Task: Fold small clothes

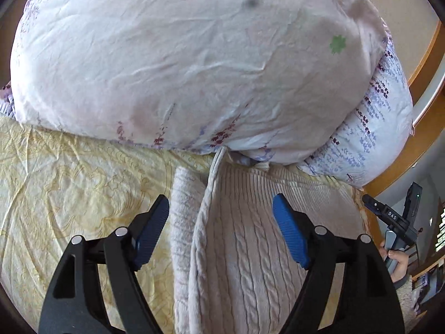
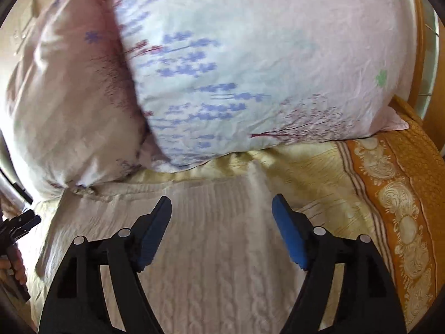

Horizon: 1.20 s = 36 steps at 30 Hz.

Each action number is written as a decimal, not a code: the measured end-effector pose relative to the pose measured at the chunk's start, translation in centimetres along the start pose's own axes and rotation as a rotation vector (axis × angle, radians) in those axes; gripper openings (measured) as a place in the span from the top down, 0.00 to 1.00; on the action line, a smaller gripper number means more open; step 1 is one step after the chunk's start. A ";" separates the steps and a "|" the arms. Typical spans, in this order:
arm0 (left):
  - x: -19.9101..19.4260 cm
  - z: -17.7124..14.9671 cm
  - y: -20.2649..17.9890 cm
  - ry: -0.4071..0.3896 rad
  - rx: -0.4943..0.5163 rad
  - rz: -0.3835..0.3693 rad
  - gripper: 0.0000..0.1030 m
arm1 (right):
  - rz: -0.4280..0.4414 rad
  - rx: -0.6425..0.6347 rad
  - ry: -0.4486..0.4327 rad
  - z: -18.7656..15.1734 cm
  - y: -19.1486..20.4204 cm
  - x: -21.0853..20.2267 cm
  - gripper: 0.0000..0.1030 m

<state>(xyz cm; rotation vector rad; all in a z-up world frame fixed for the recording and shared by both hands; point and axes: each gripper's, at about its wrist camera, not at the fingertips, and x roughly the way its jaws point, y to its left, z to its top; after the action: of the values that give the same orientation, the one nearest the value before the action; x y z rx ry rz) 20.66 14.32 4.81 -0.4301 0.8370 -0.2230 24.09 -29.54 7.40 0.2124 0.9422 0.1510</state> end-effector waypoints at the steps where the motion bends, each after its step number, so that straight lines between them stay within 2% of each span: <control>1: -0.1 -0.2 0.5 0.023 -0.011 0.000 0.26 | 0.025 -0.033 0.015 -0.8 1.3 -0.1 0.22; 3: 0.1 -0.8 1.4 0.062 -0.033 0.010 0.27 | 0.026 -0.120 0.031 -2.2 4.3 0.3 0.22; 5: 0.6 -1.2 2.1 0.093 -0.054 0.006 0.27 | -0.024 -0.243 0.044 -3.8 7.1 0.9 0.22; 7: 1.6 -1.6 2.1 0.124 -0.072 -0.006 0.30 | -0.053 -0.314 0.072 -5.4 9.1 2.0 0.22; 10: 2.2 -2.5 2.0 0.150 -0.071 -0.009 0.30 | -0.070 -0.311 0.112 -6.3 9.4 3.1 0.22; 13: 2.1 -2.8 1.9 0.141 -0.062 -0.023 0.30 | -0.100 -0.333 0.111 -6.1 10.0 3.3 0.20; 18: 2.4 -2.9 2.3 0.140 -0.113 -0.104 0.32 | -0.081 -0.302 0.099 -6.0 9.2 3.7 0.18; 21: 2.7 -3.0 2.5 0.146 -0.148 -0.148 0.41 | -0.074 -0.293 0.085 -6.0 9.1 3.6 0.17; 25: 3.5 -3.4 3.9 0.166 -0.291 -0.256 0.54 | -0.067 -0.286 0.083 -5.9 9.0 3.7 0.17; 29: 3.6 -3.5 3.7 0.165 -0.308 -0.246 0.59 | -0.078 -0.301 0.081 -6.0 9.3 3.6 0.17; 30: 3.7 -3.5 3.6 0.168 -0.315 -0.243 0.63 | -0.081 -0.307 0.079 -6.0 9.3 3.6 0.17; 31: 3.8 -3.6 3.5 0.171 -0.321 -0.235 0.74 | -0.083 -0.312 0.077 -6.0 9.3 3.5 0.17; 32: 3.9 -3.6 3.3 0.171 -0.323 -0.227 0.80 | -0.084 -0.315 0.075 -6.0 9.4 3.5 0.17; 36: 3.5 -3.6 2.5 0.139 -0.336 -0.227 0.84 | -0.076 -0.318 0.076 -6.1 9.3 3.5 0.17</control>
<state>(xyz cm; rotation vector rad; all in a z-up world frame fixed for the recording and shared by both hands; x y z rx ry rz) 20.26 14.28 -0.82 -0.8342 0.9656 -0.3267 20.85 -19.05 3.51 -0.1229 0.9862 0.2372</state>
